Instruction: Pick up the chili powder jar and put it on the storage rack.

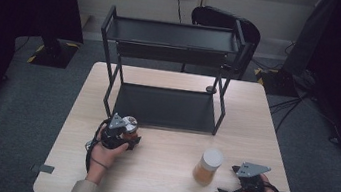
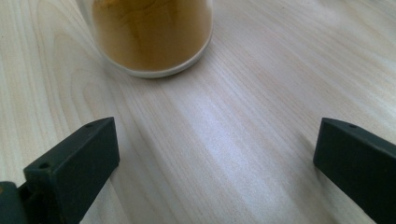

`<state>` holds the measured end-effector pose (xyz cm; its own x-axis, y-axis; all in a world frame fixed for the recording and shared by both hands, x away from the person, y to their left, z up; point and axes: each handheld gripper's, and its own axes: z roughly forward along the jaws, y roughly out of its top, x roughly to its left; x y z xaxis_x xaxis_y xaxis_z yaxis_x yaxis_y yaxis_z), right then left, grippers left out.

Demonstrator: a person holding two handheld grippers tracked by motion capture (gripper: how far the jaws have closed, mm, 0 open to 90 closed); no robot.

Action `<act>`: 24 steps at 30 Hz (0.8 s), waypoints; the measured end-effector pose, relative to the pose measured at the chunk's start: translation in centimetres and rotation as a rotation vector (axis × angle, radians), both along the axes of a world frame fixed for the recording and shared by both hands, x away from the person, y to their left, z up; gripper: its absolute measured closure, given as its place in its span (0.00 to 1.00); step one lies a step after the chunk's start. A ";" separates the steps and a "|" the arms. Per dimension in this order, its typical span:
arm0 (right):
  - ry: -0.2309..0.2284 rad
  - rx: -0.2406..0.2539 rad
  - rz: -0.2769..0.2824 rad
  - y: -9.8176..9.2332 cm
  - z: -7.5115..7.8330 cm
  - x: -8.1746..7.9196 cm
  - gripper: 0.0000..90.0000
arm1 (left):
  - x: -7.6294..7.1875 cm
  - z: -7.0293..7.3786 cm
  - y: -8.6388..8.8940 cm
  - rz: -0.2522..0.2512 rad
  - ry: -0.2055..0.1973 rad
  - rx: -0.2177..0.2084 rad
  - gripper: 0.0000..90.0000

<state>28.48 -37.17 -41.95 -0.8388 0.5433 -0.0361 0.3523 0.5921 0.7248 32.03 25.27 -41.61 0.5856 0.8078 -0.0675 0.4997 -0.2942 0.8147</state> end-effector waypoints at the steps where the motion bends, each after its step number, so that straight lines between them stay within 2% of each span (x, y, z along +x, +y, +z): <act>1: 0.000 0.000 0.000 0.0 0.0 0.0 0.00 | 0.1 0.2 0.0 -0.004 0.005 0.000 0.33; 3: 0.000 0.000 -0.001 0.0 0.0 0.0 0.00 | 0.3 0.6 0.0 -0.012 0.017 0.000 0.33; 6: 0.000 0.000 -0.001 0.0 0.0 0.0 0.00 | 0.6 0.9 0.2 -0.027 0.026 -0.026 0.33; 8: 0.000 0.000 -0.002 0.0 0.0 0.0 0.00 | 0.7 1.4 0.1 -0.034 0.024 -0.018 0.33; 14: 0.000 0.000 -0.004 0.0 0.0 -0.1 0.00 | 1.2 2.6 0.4 -0.042 0.035 -0.033 0.33; 24: 0.000 0.000 -0.004 0.0 0.0 -0.1 0.00 | 2.3 5.3 0.0 -0.064 0.034 -0.008 0.33</act>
<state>28.40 -37.14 -41.95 -0.8364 0.5470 -0.0364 0.3547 0.5905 0.7249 34.36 25.32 -36.32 0.6335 0.7679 -0.0946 0.5073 -0.3200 0.8001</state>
